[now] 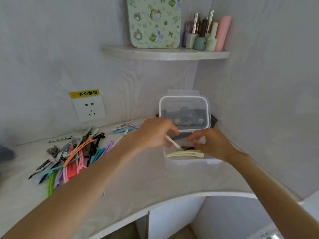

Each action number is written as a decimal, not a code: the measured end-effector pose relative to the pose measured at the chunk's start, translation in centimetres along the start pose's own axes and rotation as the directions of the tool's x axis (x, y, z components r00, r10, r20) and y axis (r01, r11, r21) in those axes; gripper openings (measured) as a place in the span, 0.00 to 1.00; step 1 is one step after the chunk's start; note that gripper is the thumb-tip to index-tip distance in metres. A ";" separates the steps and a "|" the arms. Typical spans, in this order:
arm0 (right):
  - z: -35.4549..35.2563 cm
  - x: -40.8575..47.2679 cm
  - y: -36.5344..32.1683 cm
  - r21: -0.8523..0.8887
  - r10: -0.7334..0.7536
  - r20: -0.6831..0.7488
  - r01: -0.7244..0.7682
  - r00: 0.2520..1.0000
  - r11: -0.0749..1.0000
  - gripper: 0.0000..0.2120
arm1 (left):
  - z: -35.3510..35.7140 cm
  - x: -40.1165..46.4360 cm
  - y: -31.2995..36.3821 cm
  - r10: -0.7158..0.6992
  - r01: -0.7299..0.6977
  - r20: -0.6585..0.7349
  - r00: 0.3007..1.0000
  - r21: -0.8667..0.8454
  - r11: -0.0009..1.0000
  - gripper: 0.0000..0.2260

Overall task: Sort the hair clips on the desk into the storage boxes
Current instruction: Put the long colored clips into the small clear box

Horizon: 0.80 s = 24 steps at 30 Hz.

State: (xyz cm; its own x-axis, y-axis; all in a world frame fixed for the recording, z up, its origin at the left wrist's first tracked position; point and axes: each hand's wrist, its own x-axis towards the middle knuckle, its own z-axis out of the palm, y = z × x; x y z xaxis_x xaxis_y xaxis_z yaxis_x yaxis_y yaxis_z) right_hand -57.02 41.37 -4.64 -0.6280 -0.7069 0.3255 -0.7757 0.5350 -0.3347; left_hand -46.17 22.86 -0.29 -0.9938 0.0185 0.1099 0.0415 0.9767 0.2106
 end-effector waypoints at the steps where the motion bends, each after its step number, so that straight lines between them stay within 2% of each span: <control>1: -0.1 0.2 0.1 0.001 0.025 0.022 -0.025 0.999 1.000 0.07 | -0.2 -0.5 -0.1 -0.015 0.015 -0.022 1.000 -0.025 1.000 0.18; 3: -0.5 0.5 -0.1 0.034 0.057 0.056 -0.059 0.997 0.998 0.07 | -0.6 -1.8 -0.2 -0.050 0.042 -0.056 0.997 -0.123 0.992 0.15; 5: -1.2 0.2 -1.0 0.151 0.053 0.048 -0.060 0.997 0.987 0.07 | -0.8 -3.7 0.0 -0.057 0.037 -0.103 0.993 -0.183 0.982 0.12; 8: -1.3 -0.9 -3.1 0.327 0.081 -0.011 -0.073 0.997 0.942 0.06 | -0.2 -6.2 0.6 -0.021 0.014 -0.048 0.999 -0.129 0.992 0.11; 11: 0.7 -2.1 -4.4 0.239 0.182 -0.103 -0.153 0.978 0.959 0.09 | 1.2 -7.6 0.4 0.018 -0.016 0.013 1.000 -0.090 0.996 0.12; 13: 1.6 -2.6 -5.6 0.201 0.213 -0.187 -0.175 0.959 0.964 0.08 | 1.3 -8.5 0.0 0.014 -0.017 -0.033 0.999 -0.092 0.996 0.13; 15: 1.8 -2.8 -7.1 0.278 0.217 -0.245 -0.146 0.945 0.950 0.06 | 1.1 -9.7 -0.6 -0.013 0.001 -0.096 0.995 -0.124 0.992 0.15; 17: 1.7 -2.9 -9.0 0.288 0.182 -0.323 -0.087 0.929 0.954 0.06 | 0.6 -11.4 -2.4 -0.093 0.052 -0.197 0.976 -0.205 0.977 0.16; 19: 1.9 -2.9 -11.3 0.195 0.065 -0.411 0.018 0.909 0.981 0.07 | 0.1 -13.7 -5.3 -0.244 0.165 -0.278 0.929 -0.278 0.946 0.15; 21: 3.3 -2.9 -14.1 0.154 -0.064 -0.346 0.124 0.936 0.980 0.09 | 0.6 -15.9 -9.0 -0.403 0.356 -0.300 0.865 -0.200 0.913 0.12; 23: 6.3 -2.6 -16.9 0.176 -0.164 -0.138 0.187 0.977 0.966 0.14 | 1.8 -18.0 -11.7 -0.548 0.544 -0.330 0.769 -0.111 0.831 0.12; 24: 7.9 -2.5 -18.0 0.179 -0.198 -0.030 0.200 0.980 0.963 0.17 | 2.7 -18.4 -12.6 -0.576 0.580 -0.363 0.733 -0.109 0.807 0.15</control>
State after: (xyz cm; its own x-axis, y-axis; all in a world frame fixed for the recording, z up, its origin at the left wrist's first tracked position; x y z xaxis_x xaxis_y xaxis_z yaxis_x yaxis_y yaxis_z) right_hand -40.98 29.81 -6.42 -0.4636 -0.7845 0.4120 -0.8618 0.2913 -0.4152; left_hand -28.72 10.84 -7.57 -0.7144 -0.6265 0.3116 -0.5321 0.7756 0.3396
